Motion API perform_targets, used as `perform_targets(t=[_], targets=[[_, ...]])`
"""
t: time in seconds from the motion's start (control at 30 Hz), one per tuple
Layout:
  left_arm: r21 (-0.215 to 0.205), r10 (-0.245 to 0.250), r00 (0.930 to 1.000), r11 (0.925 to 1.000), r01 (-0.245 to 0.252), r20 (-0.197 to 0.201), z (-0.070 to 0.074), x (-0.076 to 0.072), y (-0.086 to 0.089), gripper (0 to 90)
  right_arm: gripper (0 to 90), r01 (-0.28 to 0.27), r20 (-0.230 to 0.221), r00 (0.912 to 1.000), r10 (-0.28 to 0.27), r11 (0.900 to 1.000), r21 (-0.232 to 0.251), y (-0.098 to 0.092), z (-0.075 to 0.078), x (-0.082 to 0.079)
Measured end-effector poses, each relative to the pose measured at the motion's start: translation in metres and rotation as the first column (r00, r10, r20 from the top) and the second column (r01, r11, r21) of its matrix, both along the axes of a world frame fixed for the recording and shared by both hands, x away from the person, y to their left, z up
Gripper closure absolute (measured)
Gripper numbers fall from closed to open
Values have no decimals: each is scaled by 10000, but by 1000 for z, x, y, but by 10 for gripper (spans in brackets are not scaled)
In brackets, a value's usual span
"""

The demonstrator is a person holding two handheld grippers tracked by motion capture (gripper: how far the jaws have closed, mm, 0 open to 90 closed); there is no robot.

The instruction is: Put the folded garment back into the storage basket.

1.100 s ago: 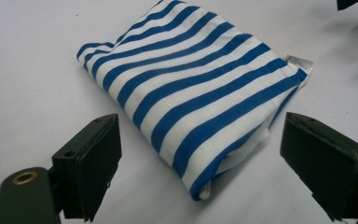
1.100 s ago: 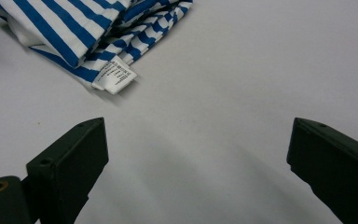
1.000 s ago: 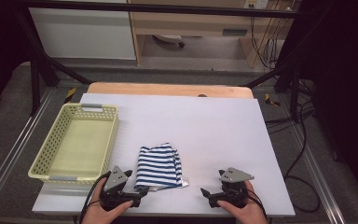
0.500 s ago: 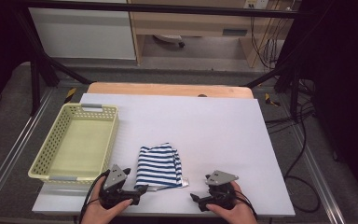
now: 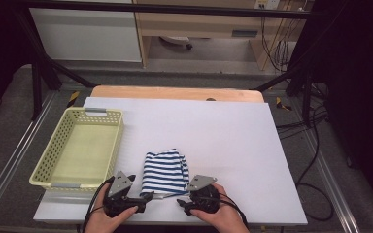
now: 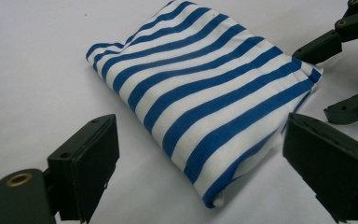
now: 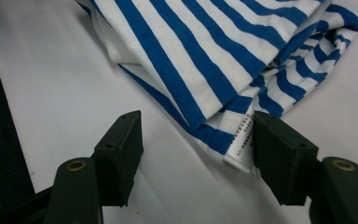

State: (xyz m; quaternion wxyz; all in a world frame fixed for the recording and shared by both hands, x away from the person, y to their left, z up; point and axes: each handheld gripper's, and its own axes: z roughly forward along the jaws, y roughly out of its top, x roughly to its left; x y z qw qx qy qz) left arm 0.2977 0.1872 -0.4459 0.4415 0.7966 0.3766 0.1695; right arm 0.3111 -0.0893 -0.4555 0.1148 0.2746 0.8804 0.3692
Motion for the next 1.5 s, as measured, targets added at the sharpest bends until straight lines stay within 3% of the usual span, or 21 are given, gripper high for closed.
perform_targets(t=[0.6,0.73,0.87,1.07,1.17,1.23,1.33,1.4,1.5], targets=[[72,-30,10000,10000,30,11,0,0,-1,106,787,-85,246,9997,81,9998,185,8,0,4],[19,-45,10000,10000,45,19,0,0,-1,105,815,-20,158,9999,15,9996,288,7,1,3],[-325,-62,9999,9995,60,-85,1,-1,1,105,820,67,39,10000,-69,9987,497,2,1,0],[-544,-64,9998,9985,73,168,8,-3,0,111,821,103,-181,9998,-94,9987,506,-14,2,-17],[-651,194,9987,9977,-163,466,16,-1,-7,119,820,92,-213,9997,-82,9989,455,-23,2,-27],[-337,310,9971,9990,-287,692,21,4,-16,120,820,138,-203,9997,-128,9986,511,-26,0,-31],[150,456,9963,9988,-468,731,29,20,-29,125,820,141,-62,9999,-138,9987,489,-25,-1,-32],[272,705,9955,9970,-724,633,32,35,-37,131,820,152,29,9999,-153,9989,439,-25,-1,-33],[898,1004,9945,9906,-1028,315,34,59,-43,183,820,177,148,9997,-184,9987,470,-25,-2,-35]])
